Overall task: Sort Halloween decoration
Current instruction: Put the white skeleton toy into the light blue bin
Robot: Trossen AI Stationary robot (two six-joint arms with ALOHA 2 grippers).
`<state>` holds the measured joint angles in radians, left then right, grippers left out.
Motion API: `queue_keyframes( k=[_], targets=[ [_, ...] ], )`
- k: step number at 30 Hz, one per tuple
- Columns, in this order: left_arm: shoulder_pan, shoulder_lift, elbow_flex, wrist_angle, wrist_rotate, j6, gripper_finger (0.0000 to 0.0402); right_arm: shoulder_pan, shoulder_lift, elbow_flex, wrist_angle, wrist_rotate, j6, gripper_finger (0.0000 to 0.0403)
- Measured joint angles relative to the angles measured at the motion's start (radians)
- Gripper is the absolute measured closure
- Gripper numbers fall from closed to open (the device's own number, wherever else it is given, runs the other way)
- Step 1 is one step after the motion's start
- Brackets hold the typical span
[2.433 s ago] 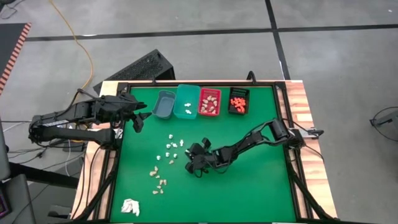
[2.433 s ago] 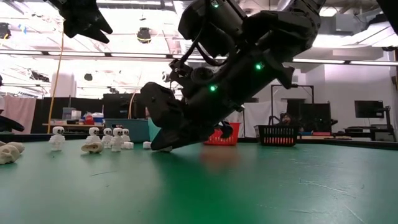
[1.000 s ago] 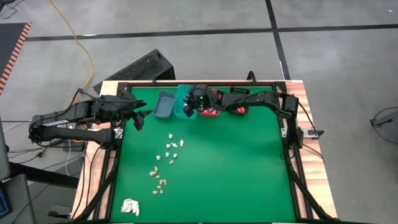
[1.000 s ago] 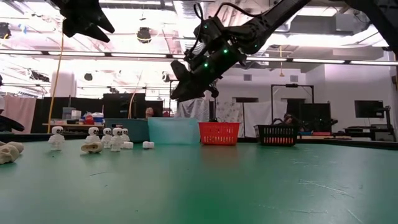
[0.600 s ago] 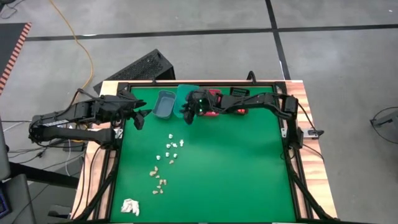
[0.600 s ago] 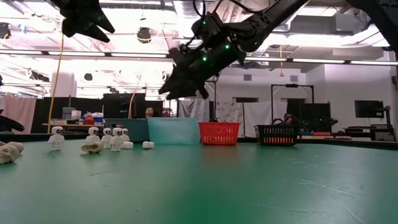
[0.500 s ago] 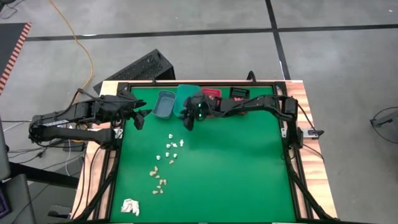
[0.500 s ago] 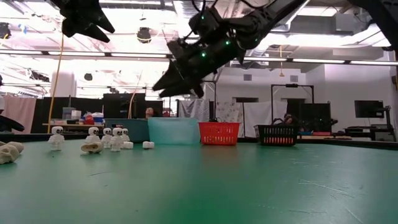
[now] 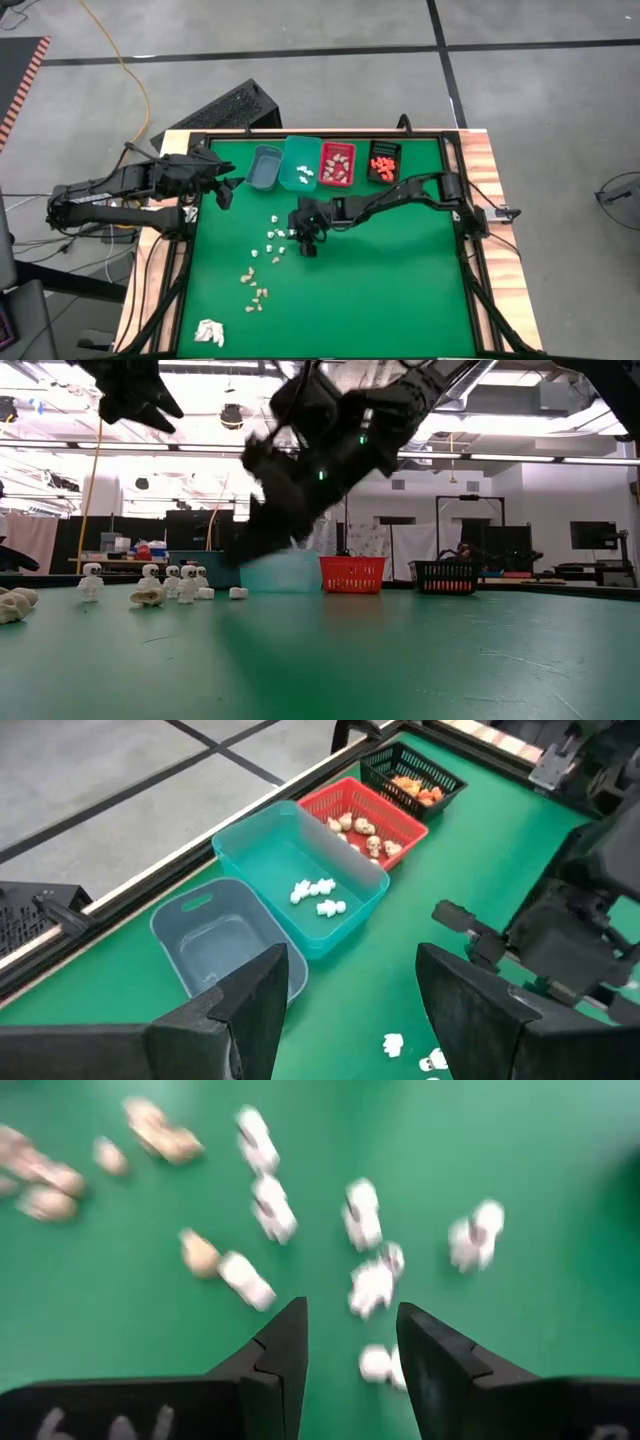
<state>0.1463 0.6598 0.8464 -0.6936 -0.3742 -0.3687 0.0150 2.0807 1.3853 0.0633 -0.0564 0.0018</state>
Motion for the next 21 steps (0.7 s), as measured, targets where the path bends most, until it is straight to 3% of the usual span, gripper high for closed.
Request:
queue_keyframes(
  k=[6, 16, 21],
  targets=[
    [0.0, 0.001, -0.096, 0.015, 0.006, -0.086, 0.0191, 0.001, 0.049, 0.001, 0.004, 0.123, 0.113, 0.0261],
    [0.0, 0.001, -0.164, 0.072, 0.013, -0.179, 0.0191, -0.01, 0.046, 0.001, -0.017, 0.152, 0.199, 0.0262],
    [0.0, 0.0, -0.164, 0.1, 0.042, -0.179, 0.0191, -0.008, 0.027, 0.001, -0.145, 0.168, 0.306, 0.0262]
  ],
)
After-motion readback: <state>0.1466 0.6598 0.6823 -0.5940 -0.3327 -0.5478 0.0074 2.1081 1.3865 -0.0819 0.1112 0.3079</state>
